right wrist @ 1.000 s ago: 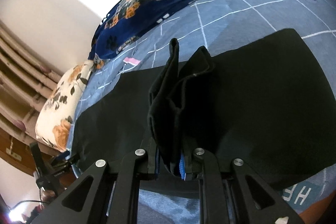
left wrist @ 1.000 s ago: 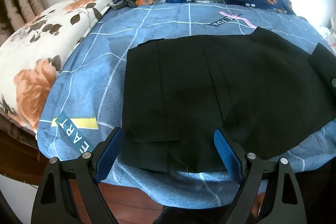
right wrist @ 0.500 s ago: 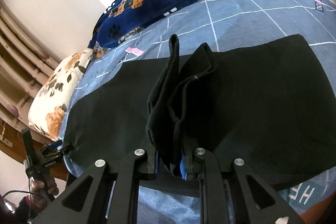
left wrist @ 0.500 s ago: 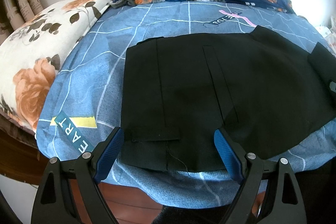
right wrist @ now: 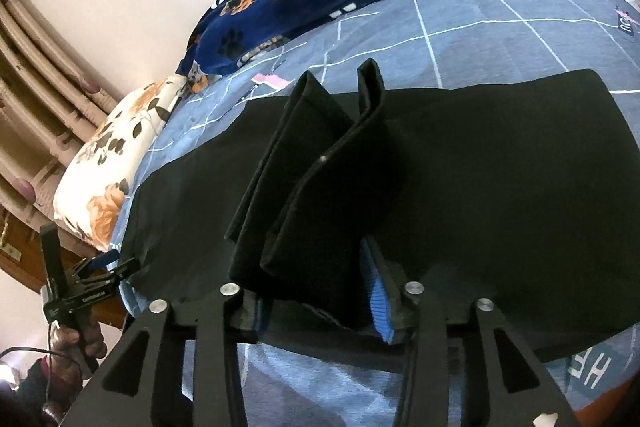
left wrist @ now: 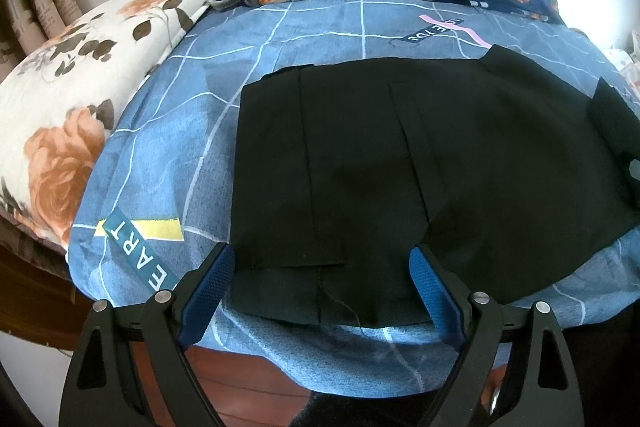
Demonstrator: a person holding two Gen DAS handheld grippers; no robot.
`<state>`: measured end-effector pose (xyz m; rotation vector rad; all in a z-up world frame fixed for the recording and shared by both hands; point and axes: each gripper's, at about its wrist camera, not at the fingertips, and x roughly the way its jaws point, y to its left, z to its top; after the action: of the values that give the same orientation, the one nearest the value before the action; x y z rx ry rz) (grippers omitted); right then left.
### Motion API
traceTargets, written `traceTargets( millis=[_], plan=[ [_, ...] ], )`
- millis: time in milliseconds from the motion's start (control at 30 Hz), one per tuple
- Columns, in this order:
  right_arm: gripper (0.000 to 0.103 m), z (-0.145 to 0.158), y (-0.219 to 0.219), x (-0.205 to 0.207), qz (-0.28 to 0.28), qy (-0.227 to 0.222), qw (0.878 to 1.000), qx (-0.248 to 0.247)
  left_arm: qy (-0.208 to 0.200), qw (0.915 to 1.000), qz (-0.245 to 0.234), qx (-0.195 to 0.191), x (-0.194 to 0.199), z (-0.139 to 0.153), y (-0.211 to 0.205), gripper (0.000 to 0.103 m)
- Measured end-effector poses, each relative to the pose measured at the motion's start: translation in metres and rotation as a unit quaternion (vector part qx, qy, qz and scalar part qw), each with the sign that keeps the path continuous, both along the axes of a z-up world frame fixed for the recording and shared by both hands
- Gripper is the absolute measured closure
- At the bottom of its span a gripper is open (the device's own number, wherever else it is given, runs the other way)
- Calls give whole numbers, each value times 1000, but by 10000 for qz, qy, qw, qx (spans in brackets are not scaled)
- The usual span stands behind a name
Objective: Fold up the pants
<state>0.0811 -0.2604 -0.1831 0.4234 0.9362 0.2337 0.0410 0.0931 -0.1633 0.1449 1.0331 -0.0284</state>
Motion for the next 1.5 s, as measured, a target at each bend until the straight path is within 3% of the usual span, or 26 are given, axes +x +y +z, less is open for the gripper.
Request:
traceTargets(
  millis=[133,500,700,800,900,933,1067,1200,1267,1433,1500],
  plan=[
    [49,0,4,0,87,15,9999,91,4,10000,1,1,0,0,1,14],
    [37,0,5,-1,231,19,9986,472,6,10000,-2,7,0,0,1,14],
    [36,0,-5,-1,276,9,9888,1467,-6,10000,24,-20,0,0,4,14],
    [36,3,-30,-2,-45,-168,9742,2250,-6,10000,39,-54,0,0,7,14],
    [36,7,-56,-7,-458,-350,9683,2429,14,10000,36,-48,0,1,6,14],
    [37,7,-64,-10,-604,-371,9692,2359,11,10000,28,-48,0,1,6,14],
    [59,2,-76,-14,-883,-354,9722,2138,34,10000,25,-32,0,0,2,14],
    [62,-13,-68,-10,-763,-178,9747,2094,36,10000,23,-11,0,0,1,14],
    [70,-21,-69,-7,-699,18,9750,2111,43,10000,36,-13,-1,0,1,14],
    [69,-4,-117,-11,-1068,-437,9552,2724,94,9999,95,-78,0,-1,3,14],
    [69,6,-143,-12,-1291,-628,9513,2728,110,9998,117,-118,2,-1,5,14]
  ],
)
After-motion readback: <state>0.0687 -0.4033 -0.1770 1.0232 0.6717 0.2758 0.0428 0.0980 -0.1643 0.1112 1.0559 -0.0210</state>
